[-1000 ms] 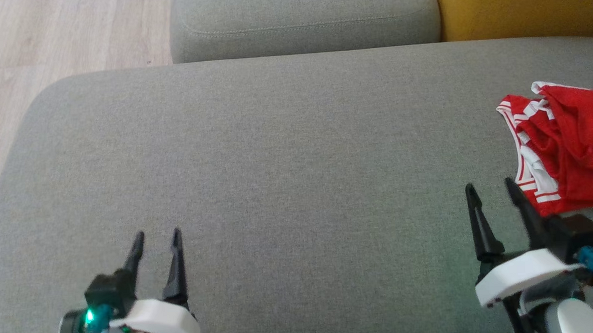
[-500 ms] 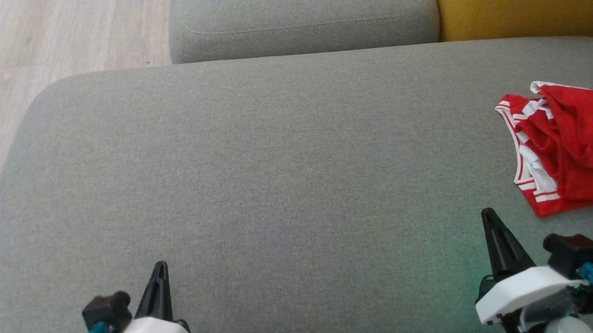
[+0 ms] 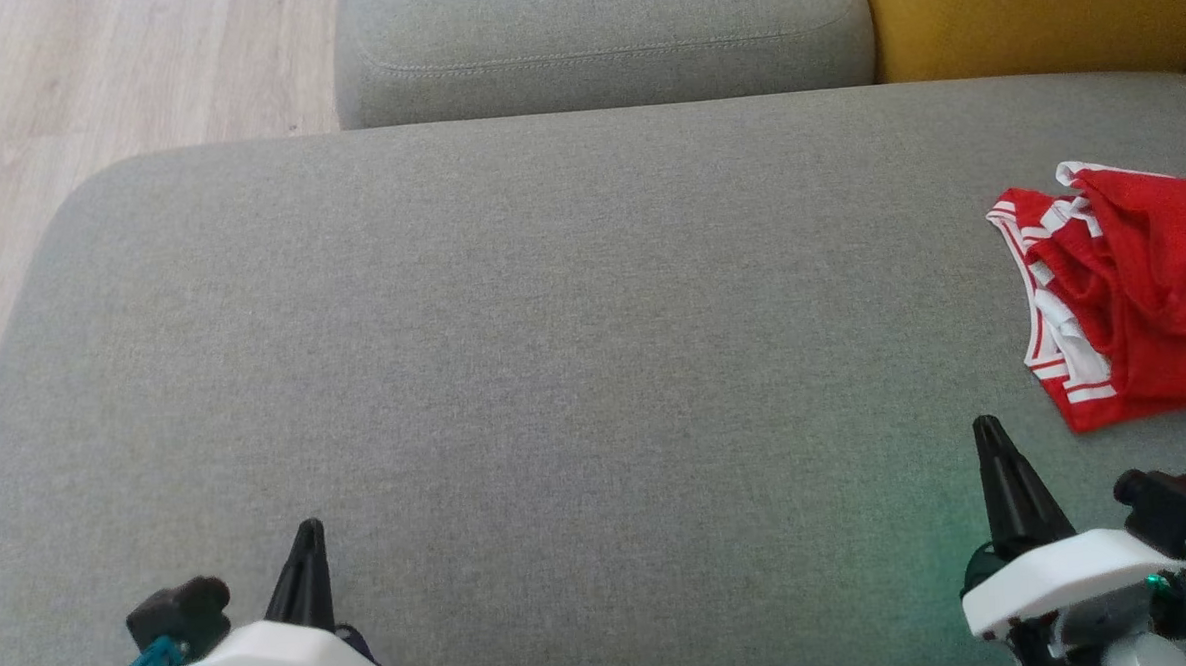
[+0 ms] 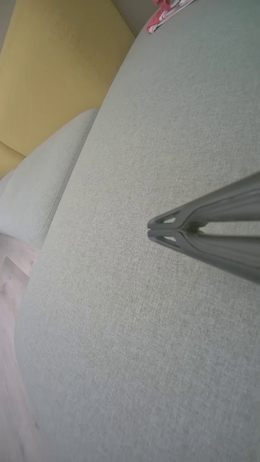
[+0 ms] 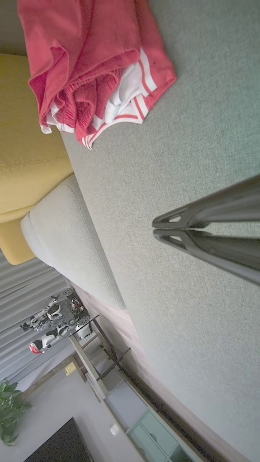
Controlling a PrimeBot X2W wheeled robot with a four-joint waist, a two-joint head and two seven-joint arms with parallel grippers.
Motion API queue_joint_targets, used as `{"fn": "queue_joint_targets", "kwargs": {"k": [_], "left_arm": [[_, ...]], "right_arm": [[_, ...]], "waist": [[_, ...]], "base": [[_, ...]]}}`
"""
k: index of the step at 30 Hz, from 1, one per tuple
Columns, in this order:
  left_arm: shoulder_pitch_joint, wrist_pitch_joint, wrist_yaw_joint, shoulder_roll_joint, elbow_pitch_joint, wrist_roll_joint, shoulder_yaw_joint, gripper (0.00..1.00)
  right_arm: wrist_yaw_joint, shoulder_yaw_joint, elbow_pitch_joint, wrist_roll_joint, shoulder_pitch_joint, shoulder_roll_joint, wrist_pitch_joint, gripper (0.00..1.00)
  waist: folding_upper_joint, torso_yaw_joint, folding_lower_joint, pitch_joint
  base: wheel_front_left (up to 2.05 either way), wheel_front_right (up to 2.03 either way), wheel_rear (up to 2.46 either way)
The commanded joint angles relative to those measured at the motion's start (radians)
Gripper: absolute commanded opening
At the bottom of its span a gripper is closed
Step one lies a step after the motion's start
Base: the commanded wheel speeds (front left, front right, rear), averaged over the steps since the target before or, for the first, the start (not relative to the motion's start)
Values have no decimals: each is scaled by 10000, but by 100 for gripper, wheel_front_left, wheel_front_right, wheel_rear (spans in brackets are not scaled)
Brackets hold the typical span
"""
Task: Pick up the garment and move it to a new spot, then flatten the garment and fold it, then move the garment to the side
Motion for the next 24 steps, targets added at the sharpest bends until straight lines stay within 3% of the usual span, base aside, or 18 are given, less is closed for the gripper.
{"fn": "queue_joint_targets", "kwargs": {"k": [1, 24], "left_arm": [[-551, 43, -102, 45, -274, -300, 259, 0], [-848, 706, -586, -119, -271, -2768, 929, 0]], "right_arm": [[-2, -9, -268, 363, -566, -144, 38, 0], [-4, -138, 65, 3186, -881, -214, 136, 0]], "waist": [[-1, -4, 0, -1], [-1, -69, 0, -22]], "base": [[0, 0, 0], [0, 0, 0]]}}
